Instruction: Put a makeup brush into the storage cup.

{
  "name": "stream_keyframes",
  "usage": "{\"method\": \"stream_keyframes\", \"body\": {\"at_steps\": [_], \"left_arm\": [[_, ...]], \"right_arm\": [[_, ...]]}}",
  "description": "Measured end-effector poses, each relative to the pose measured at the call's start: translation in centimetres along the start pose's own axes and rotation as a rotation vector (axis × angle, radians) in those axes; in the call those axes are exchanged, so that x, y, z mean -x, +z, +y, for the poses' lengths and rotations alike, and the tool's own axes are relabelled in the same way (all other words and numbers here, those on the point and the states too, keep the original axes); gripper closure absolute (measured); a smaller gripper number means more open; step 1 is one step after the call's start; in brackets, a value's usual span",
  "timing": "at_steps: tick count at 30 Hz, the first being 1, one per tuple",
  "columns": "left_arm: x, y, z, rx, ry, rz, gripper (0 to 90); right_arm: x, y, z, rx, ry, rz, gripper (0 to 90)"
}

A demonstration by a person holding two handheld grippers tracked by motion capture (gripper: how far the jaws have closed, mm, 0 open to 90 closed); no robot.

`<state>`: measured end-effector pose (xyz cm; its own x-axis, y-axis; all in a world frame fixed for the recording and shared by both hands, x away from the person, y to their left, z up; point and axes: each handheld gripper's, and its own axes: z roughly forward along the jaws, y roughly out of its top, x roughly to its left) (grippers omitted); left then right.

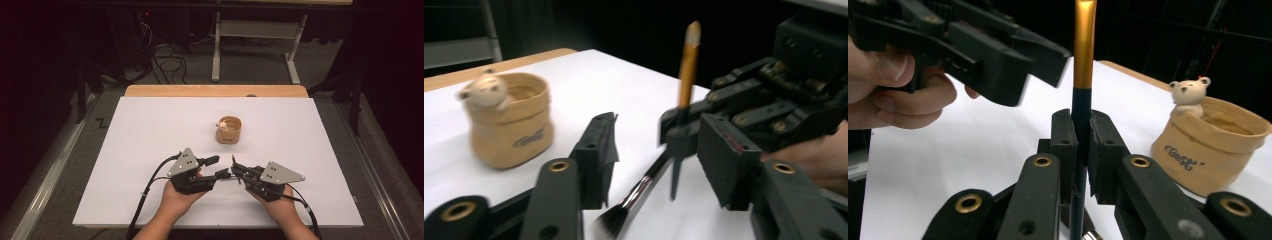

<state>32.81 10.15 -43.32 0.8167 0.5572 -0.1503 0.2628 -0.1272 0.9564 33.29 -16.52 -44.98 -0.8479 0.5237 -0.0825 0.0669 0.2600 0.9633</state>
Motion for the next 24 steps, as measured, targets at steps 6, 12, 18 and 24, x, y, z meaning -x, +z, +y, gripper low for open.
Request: {"method": "stream_keyframes", "body": {"at_steps": [6,12,18,24], "left_arm": [[-1.6,-2.2,-1.2,-0.011,-0.021,0.069,38.8],[-3.1,-4.5,-2.2,-0.016,-0.045,0.135,30.2],[-4.3,-6.4,-3.0,-0.03,-0.063,0.19,21.5],[-5.3,-8.3,-3.8,-0.044,-0.08,0.238,14.8]], "right_arm": [[0.8,-0.6,0.2,0.027,0.025,-0.016,84.5],[1.6,-1.3,0.5,0.036,0.039,-0.041,84.6],[2.9,-2.0,0.9,0.06,0.053,-0.064,84.6],[4.2,-1.9,1.3,0.066,0.08,-0.097,84.5]]}}
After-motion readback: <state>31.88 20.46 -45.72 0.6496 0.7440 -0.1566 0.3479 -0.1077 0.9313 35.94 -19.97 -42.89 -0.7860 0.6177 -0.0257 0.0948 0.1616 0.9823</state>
